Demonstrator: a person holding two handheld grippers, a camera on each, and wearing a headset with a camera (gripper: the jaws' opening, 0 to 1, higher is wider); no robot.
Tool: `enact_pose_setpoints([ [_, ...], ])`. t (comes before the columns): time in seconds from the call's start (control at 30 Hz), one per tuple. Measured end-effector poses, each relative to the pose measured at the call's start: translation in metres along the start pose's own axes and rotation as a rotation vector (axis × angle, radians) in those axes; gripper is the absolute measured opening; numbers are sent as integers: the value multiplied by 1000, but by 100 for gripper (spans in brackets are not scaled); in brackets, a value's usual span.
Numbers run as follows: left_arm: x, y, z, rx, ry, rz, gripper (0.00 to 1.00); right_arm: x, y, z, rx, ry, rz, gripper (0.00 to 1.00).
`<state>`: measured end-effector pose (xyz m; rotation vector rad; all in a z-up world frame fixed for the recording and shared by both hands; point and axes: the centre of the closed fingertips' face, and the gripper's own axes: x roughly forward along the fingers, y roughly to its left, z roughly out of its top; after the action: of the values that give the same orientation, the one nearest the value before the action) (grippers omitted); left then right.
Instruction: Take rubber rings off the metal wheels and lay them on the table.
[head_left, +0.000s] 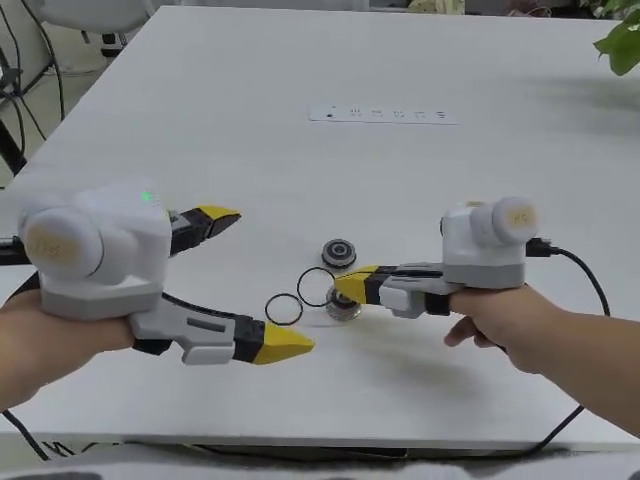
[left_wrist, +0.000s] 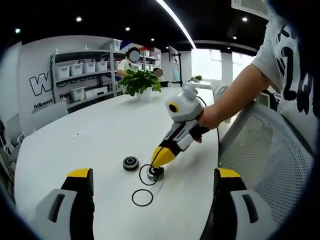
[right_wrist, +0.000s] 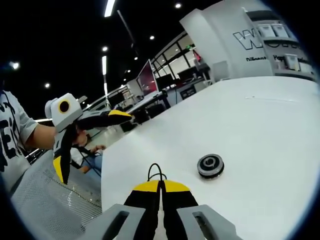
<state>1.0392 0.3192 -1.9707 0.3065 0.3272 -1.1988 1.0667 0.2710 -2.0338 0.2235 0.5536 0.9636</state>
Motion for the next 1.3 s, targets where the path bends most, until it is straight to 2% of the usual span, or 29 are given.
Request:
enact_pose_setpoints([
  [0.57, -19, 5, -14, -27, 23, 34, 99, 24, 7, -3, -8, 31, 31, 0],
  [0.7, -22, 6, -14, -31, 18, 43, 99, 28, 8, -6, -8, 45, 34, 0],
  [1.3, -29, 6, -21, -47, 24, 62, 99, 38, 6, -15, -29, 101, 16, 0],
])
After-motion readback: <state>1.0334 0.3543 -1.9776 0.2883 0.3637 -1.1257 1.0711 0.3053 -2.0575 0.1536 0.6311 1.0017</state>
